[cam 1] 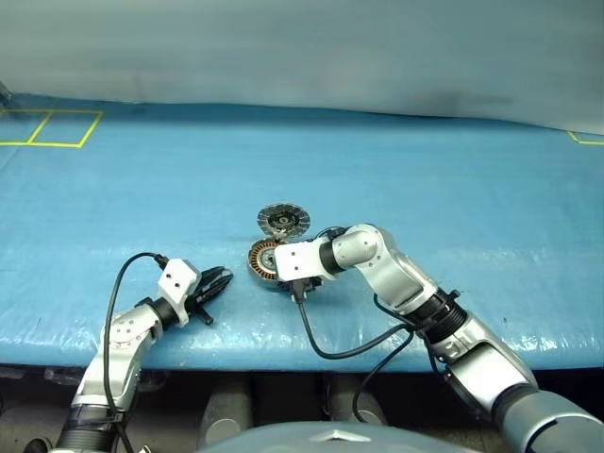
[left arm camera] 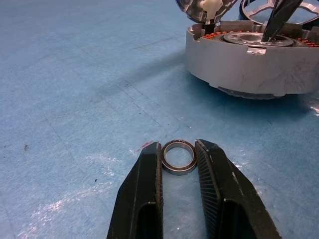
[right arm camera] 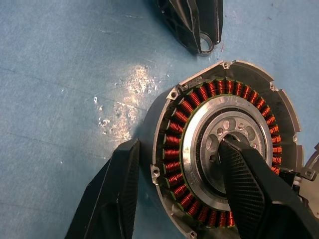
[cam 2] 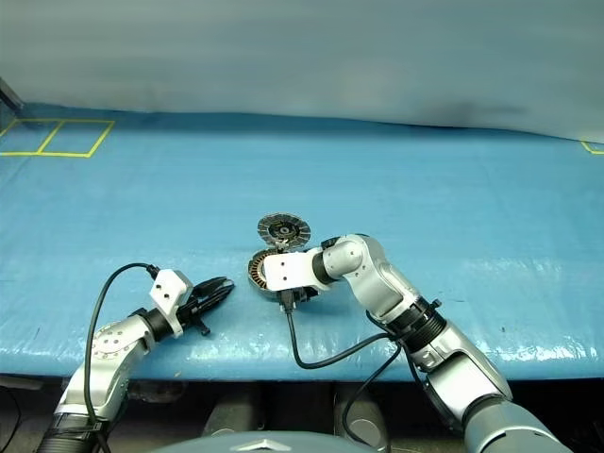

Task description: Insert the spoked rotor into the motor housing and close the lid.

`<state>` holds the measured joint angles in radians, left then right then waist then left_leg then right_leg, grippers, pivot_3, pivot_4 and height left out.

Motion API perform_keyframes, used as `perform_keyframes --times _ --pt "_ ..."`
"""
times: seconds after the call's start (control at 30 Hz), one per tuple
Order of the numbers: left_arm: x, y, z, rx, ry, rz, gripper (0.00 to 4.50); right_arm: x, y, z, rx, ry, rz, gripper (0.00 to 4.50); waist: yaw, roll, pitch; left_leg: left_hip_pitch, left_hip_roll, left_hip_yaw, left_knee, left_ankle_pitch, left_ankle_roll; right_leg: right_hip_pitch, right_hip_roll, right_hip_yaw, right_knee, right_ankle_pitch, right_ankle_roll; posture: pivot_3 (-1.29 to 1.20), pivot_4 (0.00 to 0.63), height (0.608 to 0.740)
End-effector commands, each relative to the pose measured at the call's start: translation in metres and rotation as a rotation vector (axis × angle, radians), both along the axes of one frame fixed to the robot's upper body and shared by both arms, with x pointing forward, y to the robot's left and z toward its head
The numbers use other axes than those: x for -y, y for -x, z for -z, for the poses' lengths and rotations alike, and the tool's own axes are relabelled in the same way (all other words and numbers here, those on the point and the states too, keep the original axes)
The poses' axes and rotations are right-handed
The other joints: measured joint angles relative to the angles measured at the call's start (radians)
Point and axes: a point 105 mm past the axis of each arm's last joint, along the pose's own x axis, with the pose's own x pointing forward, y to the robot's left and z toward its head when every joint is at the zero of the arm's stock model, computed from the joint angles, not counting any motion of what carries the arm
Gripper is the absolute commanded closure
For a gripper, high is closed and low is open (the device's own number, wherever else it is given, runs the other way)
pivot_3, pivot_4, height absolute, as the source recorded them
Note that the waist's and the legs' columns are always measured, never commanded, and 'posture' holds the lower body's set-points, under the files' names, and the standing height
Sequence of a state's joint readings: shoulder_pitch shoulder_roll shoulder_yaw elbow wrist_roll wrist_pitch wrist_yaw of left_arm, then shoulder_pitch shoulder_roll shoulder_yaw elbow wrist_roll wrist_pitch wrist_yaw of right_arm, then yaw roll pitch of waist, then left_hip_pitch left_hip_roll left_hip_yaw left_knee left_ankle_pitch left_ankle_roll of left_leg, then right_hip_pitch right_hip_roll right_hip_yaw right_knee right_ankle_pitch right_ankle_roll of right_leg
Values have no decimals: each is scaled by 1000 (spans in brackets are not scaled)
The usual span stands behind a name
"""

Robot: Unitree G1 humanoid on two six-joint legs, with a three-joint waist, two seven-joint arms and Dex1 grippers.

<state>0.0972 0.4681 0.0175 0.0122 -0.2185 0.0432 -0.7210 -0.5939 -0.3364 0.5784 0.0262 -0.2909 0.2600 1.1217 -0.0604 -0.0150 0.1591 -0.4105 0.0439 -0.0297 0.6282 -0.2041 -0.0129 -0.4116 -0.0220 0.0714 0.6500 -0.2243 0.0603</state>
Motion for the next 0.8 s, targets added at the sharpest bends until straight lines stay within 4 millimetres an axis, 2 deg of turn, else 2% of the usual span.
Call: perform_keyframes --times 0.03,0.07,0.17,0.43,0.6,0.67,0.8 --pt "-3 0 -3 4 2 -8 3840 -8 8 7 -36 -16 -10 2398 -3 0 0 0 0 0 0 0 0 0 0 0 0 0 0 0 150 740" --pt "-3 0 -4 6 1 -10 3840 -10 9 3 -35 -37 -10 1676 -3 0 0 1 0 0 0 0 0 0 0 0 0 0 -1 0 150 740" --pt "-4 -1 -4 7 -2 -12 3840 -15 8 -10 -15 -110 7 737 -2 0 0 1 0 0 0 0 0 0 0 0 1 0 -1 0 150 740" --pt "1 -4 -7 13 13 15 3840 -17 12 -43 15 -242 5 737 1 0 0 -1 0 0 0 0 0 -1 0 0 1 0 -1 0 150 740" --pt "13 -13 -28 58 105 66 3840 -9 16 -64 -3 -360 36 737 9 0 0 -2 0 0 1 0 0 -1 0 0 0 0 -1 0 150 740" --pt "20 -17 -39 71 150 101 3840 -1 20 -66 -58 -417 67 737 15 0 0 -2 0 -1 1 0 0 -1 0 -1 0 0 -1 0 150 740" --pt "25 -20 -51 69 170 169 3840 21 21 -55 -139 -481 195 737 22 0 0 -3 0 -1 1 0 0 -1 0 -1 -1 0 0 0 150 740"
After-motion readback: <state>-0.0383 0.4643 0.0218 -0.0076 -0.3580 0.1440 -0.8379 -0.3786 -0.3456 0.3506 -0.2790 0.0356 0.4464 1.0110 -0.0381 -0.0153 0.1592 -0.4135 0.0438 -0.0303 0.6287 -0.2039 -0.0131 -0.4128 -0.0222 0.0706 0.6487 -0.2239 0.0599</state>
